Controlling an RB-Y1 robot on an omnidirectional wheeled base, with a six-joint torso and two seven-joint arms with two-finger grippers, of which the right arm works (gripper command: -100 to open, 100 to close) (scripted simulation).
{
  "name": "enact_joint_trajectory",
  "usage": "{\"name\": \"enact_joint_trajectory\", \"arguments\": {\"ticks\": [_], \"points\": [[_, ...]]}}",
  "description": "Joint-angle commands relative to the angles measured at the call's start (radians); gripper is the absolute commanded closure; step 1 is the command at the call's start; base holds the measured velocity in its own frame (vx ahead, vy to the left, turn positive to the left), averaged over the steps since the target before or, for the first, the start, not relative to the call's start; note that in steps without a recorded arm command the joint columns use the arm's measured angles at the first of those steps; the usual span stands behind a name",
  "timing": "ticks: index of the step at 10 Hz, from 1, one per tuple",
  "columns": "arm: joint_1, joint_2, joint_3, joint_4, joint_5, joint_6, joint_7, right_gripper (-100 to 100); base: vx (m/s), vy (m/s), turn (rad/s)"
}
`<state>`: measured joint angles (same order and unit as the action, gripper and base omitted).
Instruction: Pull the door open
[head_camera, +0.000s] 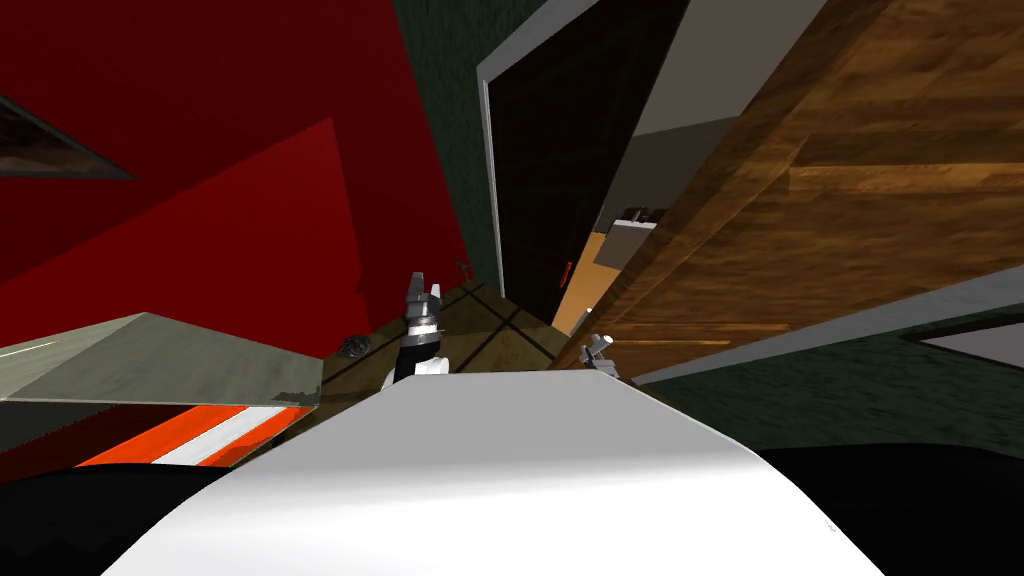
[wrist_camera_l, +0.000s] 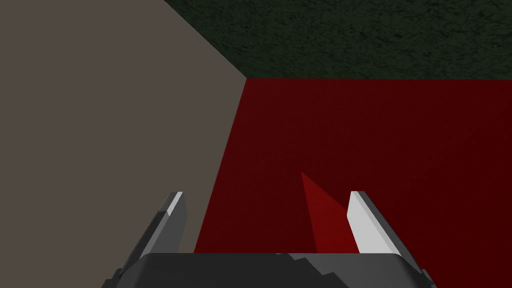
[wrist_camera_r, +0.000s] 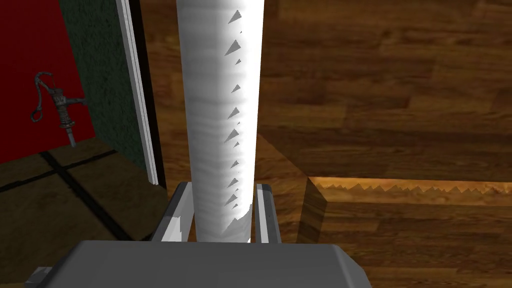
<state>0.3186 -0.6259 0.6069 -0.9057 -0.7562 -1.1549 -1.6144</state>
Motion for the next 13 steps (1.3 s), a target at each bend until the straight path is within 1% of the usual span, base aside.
{"name": "enact_joint_trajectory", "arguments": {"ticks": [1,2,6,10,11,12,13], "points": [[-0.002,-0.005,0.009,0.01,0.004,-0.014,-0.01,100,-0.19,-0.028,0.137],[-0.002,-0.006,0.011,0.013,0.005,-0.018,-0.013,100,-0.219,-0.068,0.142],[-0.007,-0.02,0.038,0.045,0.018,-0.06,-0.046,100,-0.216,-0.06,0.157],[-0.012,-0.031,0.06,0.072,0.029,-0.096,-0.072,100,-0.221,-0.055,0.134],[-0.011,-0.028,0.058,0.067,0.028,-0.084,-0.065,100,-0.102,-0.016,0.022],[-0.012,-0.029,0.066,0.079,0.031,-0.094,-0.073,100,-0.116,0.0,0.111],[-0.013,-0.03,0.068,0.082,0.032,-0.097,-0.076,100,-0.169,-0.04,0.098]]}}
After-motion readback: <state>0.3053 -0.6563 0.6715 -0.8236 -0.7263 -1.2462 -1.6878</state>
